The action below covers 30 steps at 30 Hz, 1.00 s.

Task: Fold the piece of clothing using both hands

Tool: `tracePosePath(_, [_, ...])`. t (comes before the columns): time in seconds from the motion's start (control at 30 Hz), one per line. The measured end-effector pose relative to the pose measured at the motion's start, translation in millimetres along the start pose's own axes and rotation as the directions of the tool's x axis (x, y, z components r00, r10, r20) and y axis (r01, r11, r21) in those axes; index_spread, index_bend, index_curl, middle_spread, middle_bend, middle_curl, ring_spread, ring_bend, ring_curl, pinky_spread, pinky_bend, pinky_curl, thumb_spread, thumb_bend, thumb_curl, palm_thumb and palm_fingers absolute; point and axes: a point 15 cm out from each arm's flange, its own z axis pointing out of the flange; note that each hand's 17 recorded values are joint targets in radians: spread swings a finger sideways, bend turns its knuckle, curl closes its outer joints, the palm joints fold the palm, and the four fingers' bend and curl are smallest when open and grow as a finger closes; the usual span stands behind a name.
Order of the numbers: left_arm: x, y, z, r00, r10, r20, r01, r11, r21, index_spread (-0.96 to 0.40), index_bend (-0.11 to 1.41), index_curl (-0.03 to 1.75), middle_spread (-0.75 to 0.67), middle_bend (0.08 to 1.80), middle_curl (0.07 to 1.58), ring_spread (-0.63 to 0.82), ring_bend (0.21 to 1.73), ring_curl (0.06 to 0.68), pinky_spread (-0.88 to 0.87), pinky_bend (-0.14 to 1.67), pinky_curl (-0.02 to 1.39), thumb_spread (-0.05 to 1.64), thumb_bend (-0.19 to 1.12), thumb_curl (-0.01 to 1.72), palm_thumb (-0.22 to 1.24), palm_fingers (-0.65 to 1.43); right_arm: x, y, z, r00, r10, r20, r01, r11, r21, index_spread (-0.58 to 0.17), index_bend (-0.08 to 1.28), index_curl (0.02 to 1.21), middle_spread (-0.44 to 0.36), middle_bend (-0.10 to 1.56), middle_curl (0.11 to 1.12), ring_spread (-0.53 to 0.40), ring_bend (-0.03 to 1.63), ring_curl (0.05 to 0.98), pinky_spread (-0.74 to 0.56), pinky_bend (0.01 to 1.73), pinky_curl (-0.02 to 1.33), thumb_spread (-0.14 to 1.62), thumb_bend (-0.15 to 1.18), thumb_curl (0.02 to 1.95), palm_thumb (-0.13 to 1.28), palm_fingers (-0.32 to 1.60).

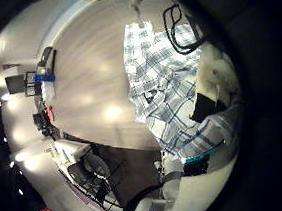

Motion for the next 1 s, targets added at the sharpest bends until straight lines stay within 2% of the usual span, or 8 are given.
tracePosePath(0.33, [-43, -106, 49, 0.999, -0.04, 0.008, 0.041, 0.997, -0.06, -0.63, 0.24, 1.45, -0.63, 0.9, 1.1, -0.45, 1.39, 0.52, -0.64, 0.98, 0.86, 1.12, -0.02, 0.5, 0.74, 0.82, -12, -108, 77, 0.998, -0.036, -0.046, 0.031, 0.993, -0.118, -0.339, 0.97, 0.95, -0.19, 1.22, 0.89, -0.222, 1.41, 0.678, -0.18, 1.48, 0.55, 1.27, -0.01, 0.6, 0.93, 1.04])
tracePosePath(0.63, [-61, -175, 86, 0.999, -0.049, -0.004, 0.049, 0.999, -0.014, -0.6, 0.27, 1.42, -0.61, 0.89, 1.08, -0.47, 1.28, 0.504, -0.65, 0.86, 0.87, 1.12, -0.02, 0.48, 0.71, 0.68, -1, -137, 147, 0.998, -0.004, -0.056, -0.005, 0.988, -0.155, -0.341, 0.93, 0.96, -0.189, 1.19, 0.88, -0.221, 1.39, 0.687, -0.2, 1.43, 0.59, 1.27, -0.02, 0.6, 0.87, 1.04])
tracePosePath(0.73, [-65, -191, 91, 0.998, -0.056, -0.011, 0.057, 0.998, 0.013, -0.58, 0.27, 1.36, -0.58, 0.8, 1.04, -0.45, 1.18, 0.489, -0.62, 0.78, 0.88, 1.12, -0.03, 0.47, 0.69, 0.46, 11, -143, 157, 0.998, 0.019, -0.053, -0.026, 0.989, -0.146, -0.35, 0.8, 0.93, -0.189, 1.17, 0.86, -0.222, 1.39, 0.685, -0.22, 1.41, 0.6, 1.28, -0.03, 0.57, 0.78, 0.98])
tracePosePath(0.77, [-66, -195, 92, 0.998, -0.061, -0.016, 0.061, 0.998, 0.022, -0.57, 0.26, 1.34, -0.55, 0.73, 1.02, -0.43, 1.15, 0.483, -0.61, 0.78, 0.88, 1.12, -0.03, 0.46, 0.67, 0.38, 16, -145, 158, 0.998, 0.025, -0.052, -0.032, 0.99, -0.14, -0.358, 0.64, 0.88, -0.196, 1.14, 0.84, -0.221, 1.4, 0.679, -0.25, 1.41, 0.59, 1.29, -0.05, 0.55, 0.72, 0.85])
tracePosePath(0.8, [-66, -197, 93, 0.998, -0.065, -0.021, 0.066, 0.997, 0.029, -0.55, 0.24, 1.31, -0.51, 0.63, 0.99, -0.4, 1.14, 0.477, -0.58, 0.75, 0.88, 1.12, -0.04, 0.45, 0.65, 0.27, 21, -146, 158, 0.998, 0.033, -0.051, -0.039, 0.99, -0.136, -0.357, 0.62, 0.89, -0.198, 1.14, 0.84, -0.219, 1.41, 0.685, -0.26, 1.41, 0.61, 1.29, -0.04, 0.55, 0.71, 0.84])
tracePosePath(0.83, [-67, -199, 93, 0.997, -0.069, -0.027, 0.07, 0.997, 0.035, -0.53, 0.22, 1.27, -0.45, 0.53, 0.97, -0.37, 1.13, 0.481, -0.54, 0.74, 0.89, 1.13, -0.04, 0.44, 0.61, 0.16, 25, -146, 159, 0.998, 0.038, -0.05, -0.044, 0.99, -0.135, -0.37, 0.42, 0.84, -0.208, 1.1, 0.82, -0.227, 1.43, 0.678, -0.3, 1.42, 0.6, 1.3, -0.03, 0.53, 0.68, 0.72])
tracePosePath(0.87, [-68, -200, 92, 0.997, -0.071, -0.033, 0.072, 0.996, 0.043, -0.5, 0.2, 1.24, -0.37, 0.43, 0.93, -0.31, 1.1, 0.473, -0.49, 0.71, 0.89, 1.13, -0.05, 0.43, 0.57, 0.05, 29, -146, 159, 0.998, 0.045, -0.048, -0.051, 0.99, -0.133, -0.381, 0.32, 0.81, -0.221, 1.07, 0.81, -0.231, 1.44, 0.672, -0.34, 1.41, 0.59, 1.31, -0.03, 0.53, 0.67, 0.64])
tracePosePath(1.0, [-72, -201, 73, 0.993, -0.091, -0.071, 0.098, 0.99, 0.106, -0.34, 0.13, 1.07, -0.08, 0.22, 0.77, -0.05, 0.96, 0.4, -0.21, 0.52, 0.83, 1.14, -0.06, 0.37, 0.41, -0.13, 52, -149, 139, 0.995, 0.086, -0.041, -0.09, 0.992, -0.089, -0.424, 0.12, 0.66, -0.271, 0.93, 0.74, -0.256, 1.38, 0.618, -0.4, 1.37, 0.55, 1.33, -0.03, 0.48, 0.58, 0.42])
